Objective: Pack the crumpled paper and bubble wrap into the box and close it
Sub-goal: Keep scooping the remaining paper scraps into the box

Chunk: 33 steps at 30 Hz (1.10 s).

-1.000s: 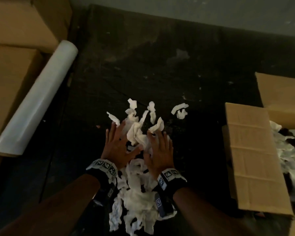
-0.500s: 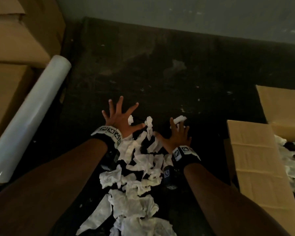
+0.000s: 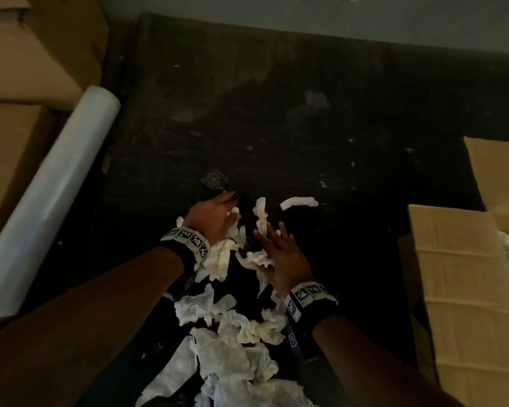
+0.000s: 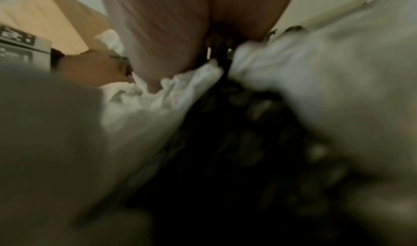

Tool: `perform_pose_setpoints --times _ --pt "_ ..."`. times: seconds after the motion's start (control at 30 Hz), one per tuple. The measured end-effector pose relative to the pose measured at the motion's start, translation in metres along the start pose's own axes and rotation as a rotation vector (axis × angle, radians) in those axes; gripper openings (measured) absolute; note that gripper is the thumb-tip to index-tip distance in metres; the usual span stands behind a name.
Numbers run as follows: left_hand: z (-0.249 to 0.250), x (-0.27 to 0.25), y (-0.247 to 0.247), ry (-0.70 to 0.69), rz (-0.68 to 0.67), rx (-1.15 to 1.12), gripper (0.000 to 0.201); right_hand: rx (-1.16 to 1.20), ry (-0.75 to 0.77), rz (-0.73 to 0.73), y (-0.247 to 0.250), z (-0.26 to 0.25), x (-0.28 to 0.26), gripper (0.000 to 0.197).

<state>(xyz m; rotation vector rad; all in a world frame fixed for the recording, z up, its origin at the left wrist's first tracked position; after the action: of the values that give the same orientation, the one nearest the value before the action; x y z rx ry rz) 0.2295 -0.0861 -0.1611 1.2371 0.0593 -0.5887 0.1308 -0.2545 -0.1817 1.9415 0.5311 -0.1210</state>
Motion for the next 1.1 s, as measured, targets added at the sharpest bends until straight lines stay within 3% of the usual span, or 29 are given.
perform_pose_setpoints --times 0.13,0.3,0.47,0.57,0.73,0.8,0.9,1.0,1.1 --pt "0.002 0.004 0.010 0.017 0.043 -0.029 0.039 0.061 -0.026 0.023 0.011 0.001 0.010 0.068" --pt "0.002 -0.024 0.037 -0.047 0.273 -0.151 0.031 0.095 -0.015 0.100 0.038 -0.015 0.010 0.056" --pt "0.010 -0.100 0.064 -0.155 0.519 -0.241 0.026 0.080 0.124 0.247 0.057 -0.046 -0.028 0.077" --pt "0.015 -0.162 0.058 -0.191 0.593 -0.298 0.027 0.062 0.262 0.307 0.057 -0.067 -0.072 0.089" --pt "0.032 -0.249 -0.004 -0.240 0.536 -0.363 0.032 0.078 0.398 0.231 0.010 -0.077 -0.141 0.100" --pt "0.033 -0.266 -0.045 -0.232 0.390 -0.388 0.036 0.015 0.418 0.076 -0.020 -0.076 -0.156 0.104" --pt "0.034 -0.279 -0.089 -0.179 0.145 -0.342 0.048 -0.065 0.404 -0.097 -0.042 -0.071 -0.166 0.089" --pt "0.047 -0.288 -0.078 -0.219 0.212 -0.247 0.058 -0.098 0.377 -0.116 -0.024 -0.076 -0.172 0.094" --pt "0.053 -0.286 -0.045 -0.170 0.308 -0.206 0.072 -0.092 0.394 -0.091 0.010 -0.087 -0.177 0.104"
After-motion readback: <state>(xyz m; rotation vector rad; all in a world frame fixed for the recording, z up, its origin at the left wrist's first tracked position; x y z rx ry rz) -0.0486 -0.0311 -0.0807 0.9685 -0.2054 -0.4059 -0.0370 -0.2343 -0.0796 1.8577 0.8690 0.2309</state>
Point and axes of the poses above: each hand's wrist, its own x-axis towards the middle knuckle, its own y-axis out of the back of the hand, z = x × y, the point moved 6 cm from there along x, towards the middle knuckle, and after that the axes turned 5 degrees about -z, right-handed, at the moved point
